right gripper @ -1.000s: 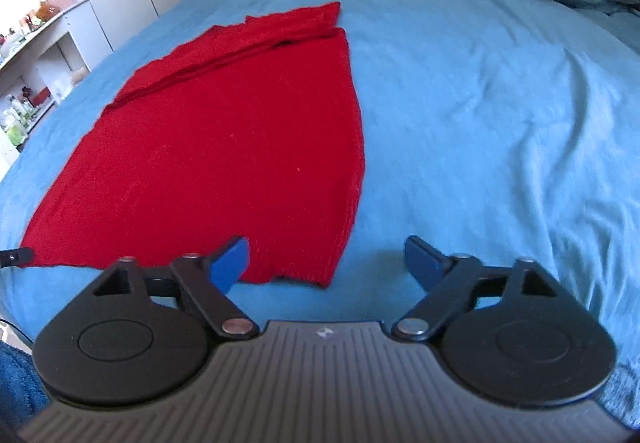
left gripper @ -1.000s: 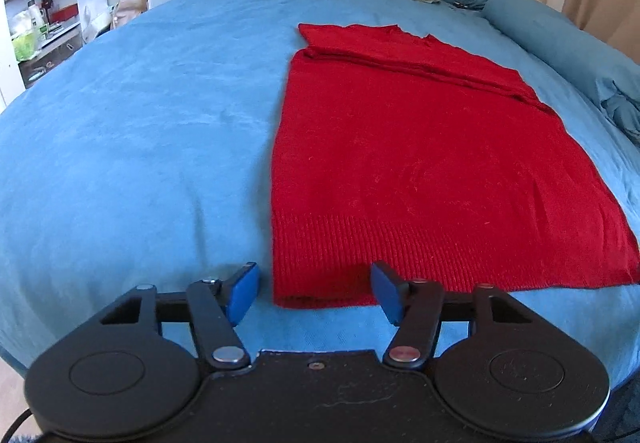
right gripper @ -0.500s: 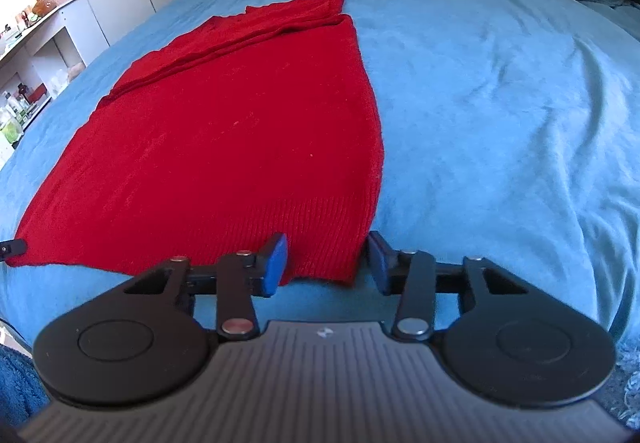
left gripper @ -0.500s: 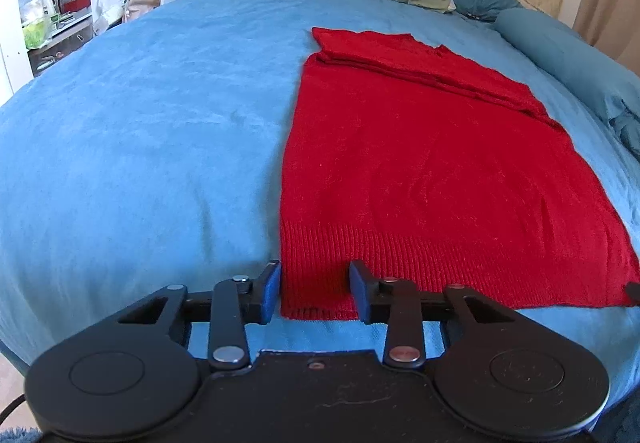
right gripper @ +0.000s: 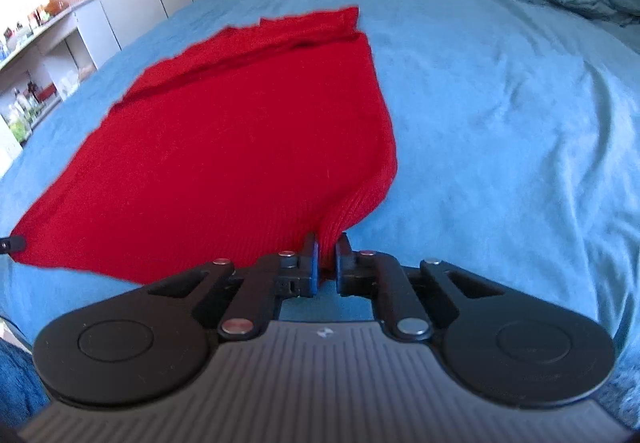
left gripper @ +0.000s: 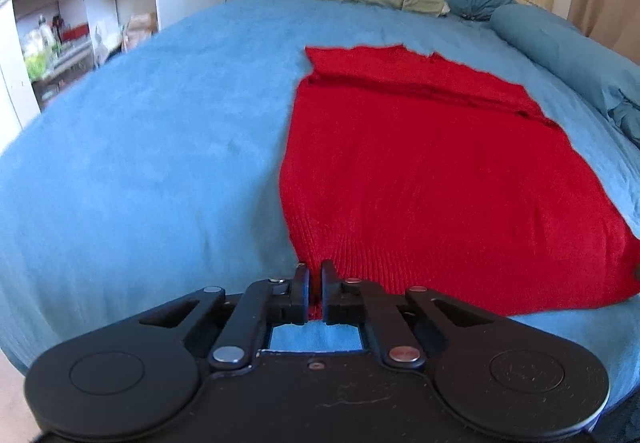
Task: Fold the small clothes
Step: 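Grasp the sweater hem with the left gripper while the right gripper grasps it too, then lift the hem with both grippers and fold it toward the collar, release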
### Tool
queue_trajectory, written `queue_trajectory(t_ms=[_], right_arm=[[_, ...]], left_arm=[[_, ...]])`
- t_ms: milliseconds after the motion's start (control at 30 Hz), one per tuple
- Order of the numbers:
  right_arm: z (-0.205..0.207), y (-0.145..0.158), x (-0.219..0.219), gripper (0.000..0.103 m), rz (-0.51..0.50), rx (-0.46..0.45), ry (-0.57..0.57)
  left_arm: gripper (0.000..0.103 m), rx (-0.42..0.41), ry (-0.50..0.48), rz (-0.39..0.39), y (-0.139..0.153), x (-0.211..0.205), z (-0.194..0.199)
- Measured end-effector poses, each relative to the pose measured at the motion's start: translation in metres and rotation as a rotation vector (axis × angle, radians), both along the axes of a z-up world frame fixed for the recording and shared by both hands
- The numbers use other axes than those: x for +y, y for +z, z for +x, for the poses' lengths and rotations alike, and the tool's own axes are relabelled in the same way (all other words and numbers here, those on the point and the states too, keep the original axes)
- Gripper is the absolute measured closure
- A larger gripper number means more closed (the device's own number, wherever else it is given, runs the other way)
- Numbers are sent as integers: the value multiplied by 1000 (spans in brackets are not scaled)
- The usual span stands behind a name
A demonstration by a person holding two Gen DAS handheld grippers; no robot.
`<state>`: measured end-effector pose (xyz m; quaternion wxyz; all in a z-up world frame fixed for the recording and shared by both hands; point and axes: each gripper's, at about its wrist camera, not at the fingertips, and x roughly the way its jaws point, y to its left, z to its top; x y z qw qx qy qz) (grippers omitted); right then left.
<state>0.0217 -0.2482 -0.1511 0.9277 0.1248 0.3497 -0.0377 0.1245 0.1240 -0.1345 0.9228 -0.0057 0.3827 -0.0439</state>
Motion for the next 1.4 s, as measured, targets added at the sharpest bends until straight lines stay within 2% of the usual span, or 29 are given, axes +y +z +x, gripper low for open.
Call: queue_trajectory(t_ms=[200, 300, 500, 633, 733, 800, 867, 967, 1033, 1100, 1267, 1300, 1333, 1367, 1400], right_arm=[[13, 50, -8, 80, 44, -107, 19], [34, 82, -13, 80, 55, -170, 34], [120, 143, -36, 80, 105, -278, 21], [206, 163, -58, 80, 117, -293, -17], [287, 162, -65, 80, 87, -244, -23], [343, 148, -70, 80, 81, -201, -31], [392, 124, -72, 80, 68, -161, -38], [449, 76, -82, 80, 68, -134, -51], [476, 46, -89, 80, 76, -88, -75], [494, 28, -96, 80, 100, -78, -86], [527, 18, -96, 79, 66, -29, -56], [531, 19, -95, 76, 55, -16, -44], [534, 21, -93, 73, 38, -8, -37], [534, 23, -91, 49, 8, 2, -36], [529, 29, -87, 18, -34, -4, -39]], left_arm=[[99, -143, 1, -7, 57, -5, 6], [99, -212, 8, -26, 92, -9, 29], [99, -306, 51, -49, 145, -21, 123], [99, -330, 86, 13, 155, -43, 212], [99, -305, 118, 55, 143, -58, 279], [99, -279, 138, 66, 123, -68, 322], [99, -239, 164, 64, 94, -76, 368], [99, -204, 199, 87, 49, -86, 416], [99, -160, 205, 113, 21, -91, 444], [99, -127, 214, 117, 6, -92, 462], [98, -68, 203, 159, 2, -95, 487], [90, -61, 202, 160, 4, -95, 489], [87, -58, 194, 158, 8, -96, 489], [64, -51, 189, 160, 13, -96, 488], [34, -50, 189, 164, 18, -97, 487]])
